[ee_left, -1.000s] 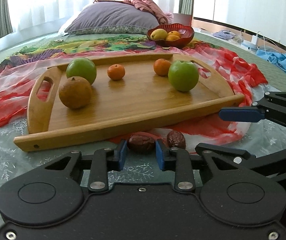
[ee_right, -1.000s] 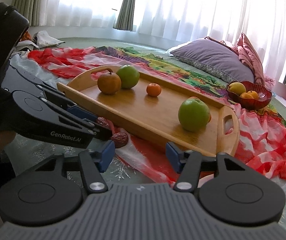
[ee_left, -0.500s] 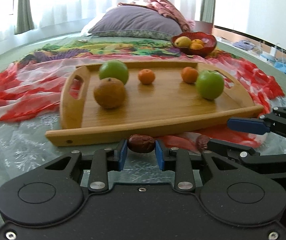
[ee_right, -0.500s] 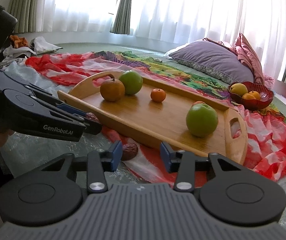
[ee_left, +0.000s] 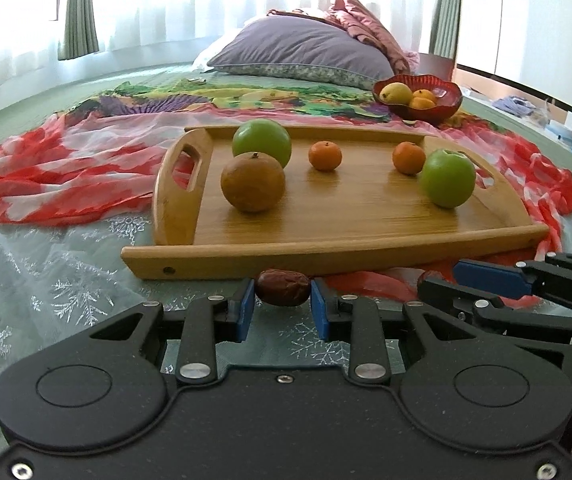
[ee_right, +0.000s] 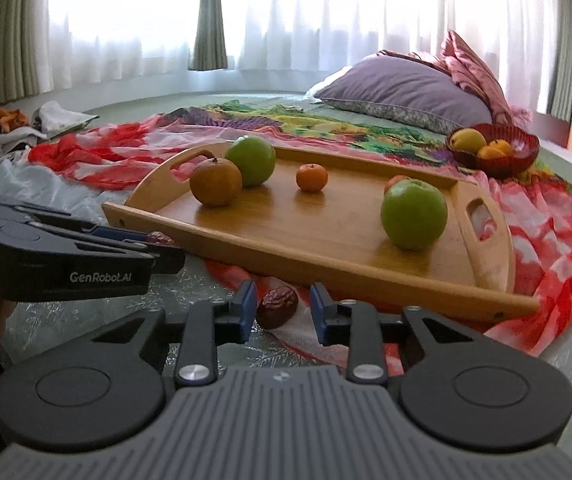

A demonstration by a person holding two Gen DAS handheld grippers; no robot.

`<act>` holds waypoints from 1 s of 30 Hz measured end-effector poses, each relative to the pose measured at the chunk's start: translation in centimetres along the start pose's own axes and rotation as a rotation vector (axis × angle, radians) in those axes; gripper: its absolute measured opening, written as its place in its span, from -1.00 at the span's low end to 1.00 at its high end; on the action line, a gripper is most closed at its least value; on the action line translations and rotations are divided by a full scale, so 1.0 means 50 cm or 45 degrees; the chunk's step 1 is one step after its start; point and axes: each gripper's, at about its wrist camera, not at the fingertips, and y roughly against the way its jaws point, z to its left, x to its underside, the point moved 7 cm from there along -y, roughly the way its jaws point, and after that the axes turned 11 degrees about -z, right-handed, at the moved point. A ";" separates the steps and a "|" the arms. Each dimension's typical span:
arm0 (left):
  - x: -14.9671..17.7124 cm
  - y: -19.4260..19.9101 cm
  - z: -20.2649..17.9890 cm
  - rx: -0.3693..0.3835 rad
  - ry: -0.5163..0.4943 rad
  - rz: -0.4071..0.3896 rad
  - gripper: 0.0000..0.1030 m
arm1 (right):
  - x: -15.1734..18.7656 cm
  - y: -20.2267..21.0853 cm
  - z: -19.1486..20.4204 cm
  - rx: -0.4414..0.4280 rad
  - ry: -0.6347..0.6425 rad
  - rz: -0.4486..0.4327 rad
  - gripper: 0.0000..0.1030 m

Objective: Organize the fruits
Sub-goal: 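Grasp a red date with the left tool while the right tool grasps the other date, then lift the date with the left tool while the right tool lifts its date over the tray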

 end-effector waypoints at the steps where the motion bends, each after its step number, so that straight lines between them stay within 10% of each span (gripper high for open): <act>1: 0.001 0.000 0.000 -0.004 0.003 -0.001 -0.45 | 0.001 -0.001 -0.001 0.008 -0.011 -0.001 -0.34; 30: 0.010 -0.010 0.000 -0.047 0.028 -0.015 -0.44 | 0.021 -0.024 0.006 0.104 -0.114 -0.030 -0.48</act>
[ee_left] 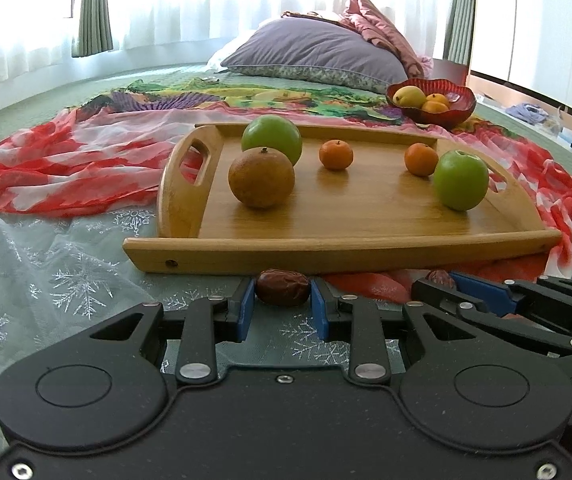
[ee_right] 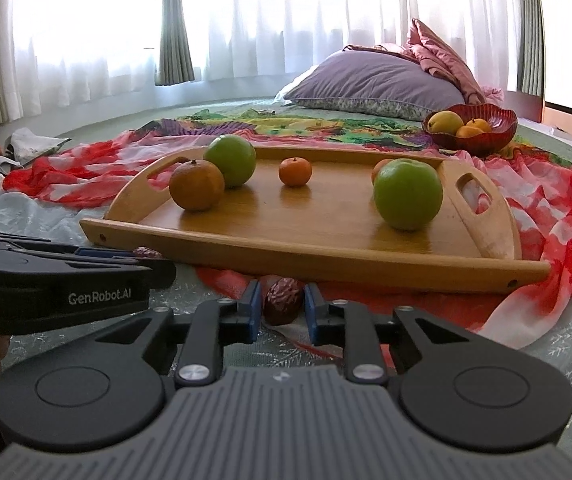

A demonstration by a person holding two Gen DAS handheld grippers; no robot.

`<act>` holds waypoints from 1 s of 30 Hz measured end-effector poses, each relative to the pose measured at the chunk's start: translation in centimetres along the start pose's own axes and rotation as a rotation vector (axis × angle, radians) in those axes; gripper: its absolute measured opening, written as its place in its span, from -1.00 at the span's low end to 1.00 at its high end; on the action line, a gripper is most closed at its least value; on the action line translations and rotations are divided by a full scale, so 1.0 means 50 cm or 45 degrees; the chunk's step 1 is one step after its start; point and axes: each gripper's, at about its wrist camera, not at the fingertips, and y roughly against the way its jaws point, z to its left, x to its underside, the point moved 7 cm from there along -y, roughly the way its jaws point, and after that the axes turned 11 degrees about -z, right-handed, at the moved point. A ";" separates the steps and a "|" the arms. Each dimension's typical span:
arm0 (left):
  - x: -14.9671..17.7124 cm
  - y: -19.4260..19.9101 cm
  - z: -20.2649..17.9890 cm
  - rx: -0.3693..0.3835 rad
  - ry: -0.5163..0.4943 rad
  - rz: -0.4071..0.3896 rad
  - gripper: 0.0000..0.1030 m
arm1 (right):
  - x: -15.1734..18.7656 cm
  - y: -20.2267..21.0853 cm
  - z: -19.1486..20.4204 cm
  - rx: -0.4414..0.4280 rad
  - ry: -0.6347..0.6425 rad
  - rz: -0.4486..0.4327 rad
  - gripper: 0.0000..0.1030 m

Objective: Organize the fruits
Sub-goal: 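Lift the date with the left tool while the right tool lifts its date over the tray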

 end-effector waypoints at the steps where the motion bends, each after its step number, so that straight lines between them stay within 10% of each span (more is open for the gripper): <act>1: 0.000 0.000 0.000 -0.001 0.001 -0.001 -0.44 | 0.000 -0.001 -0.001 0.002 -0.004 0.001 -0.52; 30: -0.120 -0.011 -0.013 0.013 0.032 -0.141 -0.45 | -0.088 -0.007 -0.040 0.063 0.006 -0.110 -0.55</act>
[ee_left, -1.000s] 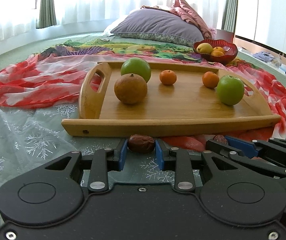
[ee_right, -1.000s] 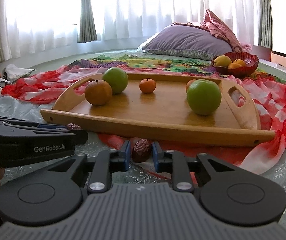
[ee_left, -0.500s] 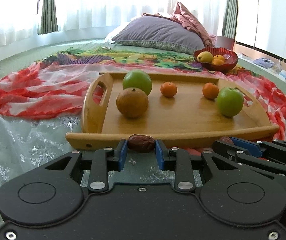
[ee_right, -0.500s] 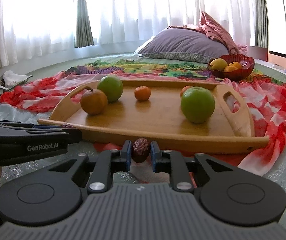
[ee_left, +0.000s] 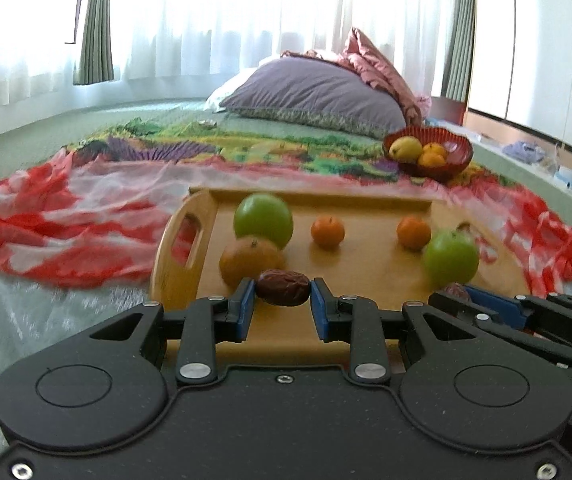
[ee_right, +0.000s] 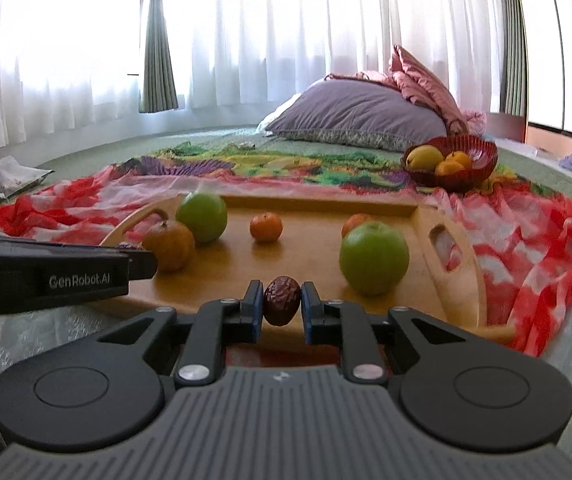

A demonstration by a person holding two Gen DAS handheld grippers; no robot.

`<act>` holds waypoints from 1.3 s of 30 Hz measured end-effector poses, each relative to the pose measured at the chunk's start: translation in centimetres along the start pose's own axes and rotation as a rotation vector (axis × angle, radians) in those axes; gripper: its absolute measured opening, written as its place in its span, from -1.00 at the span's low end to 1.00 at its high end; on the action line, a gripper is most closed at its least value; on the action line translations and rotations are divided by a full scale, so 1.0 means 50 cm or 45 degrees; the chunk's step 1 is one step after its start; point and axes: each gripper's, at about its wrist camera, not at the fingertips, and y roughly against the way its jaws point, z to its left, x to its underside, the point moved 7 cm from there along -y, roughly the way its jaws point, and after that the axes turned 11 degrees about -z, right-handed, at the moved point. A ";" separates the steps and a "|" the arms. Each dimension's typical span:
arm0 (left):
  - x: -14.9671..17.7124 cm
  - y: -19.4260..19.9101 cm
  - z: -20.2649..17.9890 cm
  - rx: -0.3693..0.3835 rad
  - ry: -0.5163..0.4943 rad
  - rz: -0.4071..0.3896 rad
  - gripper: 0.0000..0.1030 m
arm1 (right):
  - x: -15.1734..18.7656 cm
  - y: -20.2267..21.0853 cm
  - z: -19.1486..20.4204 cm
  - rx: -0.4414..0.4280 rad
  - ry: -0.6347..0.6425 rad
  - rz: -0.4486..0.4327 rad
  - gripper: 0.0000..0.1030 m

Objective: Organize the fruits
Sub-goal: 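Lift the date with the left tool while the right tool lifts its date over the tray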

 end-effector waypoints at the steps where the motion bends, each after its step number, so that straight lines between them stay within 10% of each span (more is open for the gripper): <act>1: -0.010 -0.004 -0.002 0.003 0.002 -0.009 -0.45 | -0.007 -0.002 -0.002 0.003 0.003 -0.008 -0.55; 14: -0.147 -0.088 -0.009 0.086 -0.017 -0.035 -0.45 | -0.128 -0.072 -0.069 0.032 -0.074 -0.045 -0.55; 39: -0.160 -0.384 0.067 0.010 0.120 0.376 -0.45 | -0.178 -0.342 -0.202 0.092 -0.297 0.350 -0.55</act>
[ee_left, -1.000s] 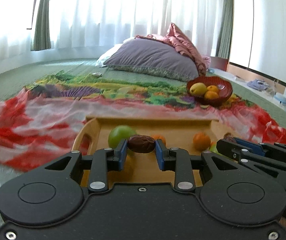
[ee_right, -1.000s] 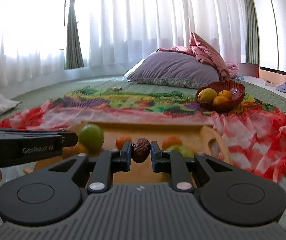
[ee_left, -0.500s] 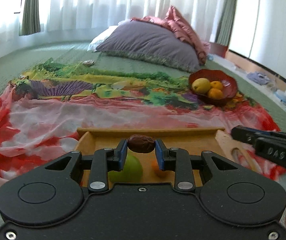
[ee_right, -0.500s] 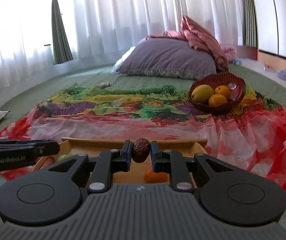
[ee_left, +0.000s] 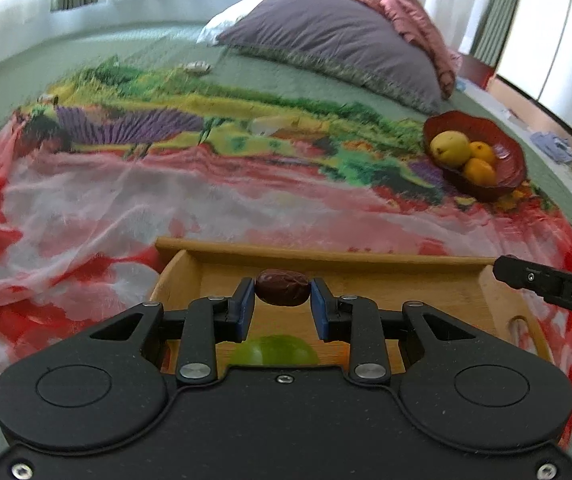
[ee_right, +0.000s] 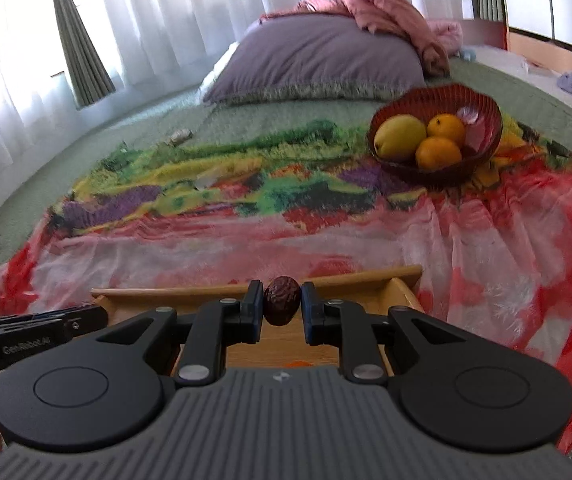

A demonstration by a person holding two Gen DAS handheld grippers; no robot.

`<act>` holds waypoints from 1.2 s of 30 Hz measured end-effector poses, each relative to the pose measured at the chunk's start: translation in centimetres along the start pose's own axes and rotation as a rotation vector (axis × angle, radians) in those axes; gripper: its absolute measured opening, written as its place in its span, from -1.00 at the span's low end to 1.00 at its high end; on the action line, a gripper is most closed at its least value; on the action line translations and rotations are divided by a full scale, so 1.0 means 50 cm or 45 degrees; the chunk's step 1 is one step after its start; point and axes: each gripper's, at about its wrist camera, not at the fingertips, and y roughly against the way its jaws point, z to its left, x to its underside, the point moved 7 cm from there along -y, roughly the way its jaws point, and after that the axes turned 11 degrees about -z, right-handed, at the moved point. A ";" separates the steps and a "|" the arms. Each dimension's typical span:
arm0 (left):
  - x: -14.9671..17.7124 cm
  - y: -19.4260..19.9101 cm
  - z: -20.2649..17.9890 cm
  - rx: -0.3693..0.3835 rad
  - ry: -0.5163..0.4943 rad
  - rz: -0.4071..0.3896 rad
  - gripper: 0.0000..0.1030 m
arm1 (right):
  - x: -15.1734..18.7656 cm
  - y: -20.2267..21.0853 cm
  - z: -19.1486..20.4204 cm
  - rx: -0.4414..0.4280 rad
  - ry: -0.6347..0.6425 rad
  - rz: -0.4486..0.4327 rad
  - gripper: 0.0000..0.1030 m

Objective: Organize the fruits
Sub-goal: 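Lift the date with the left tool while the right tool lifts its date over the tray, then lower and open the left tool releasing its date while the right tool releases its date in the tray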

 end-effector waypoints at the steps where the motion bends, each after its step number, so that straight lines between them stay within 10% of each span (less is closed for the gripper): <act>1: 0.002 -0.009 0.004 -0.009 0.004 0.014 -0.45 | 0.003 -0.009 -0.001 0.007 0.007 0.012 -0.55; 36: 0.027 -0.134 0.023 -0.100 0.015 0.201 -0.45 | 0.075 -0.156 0.006 0.089 0.135 0.250 -0.54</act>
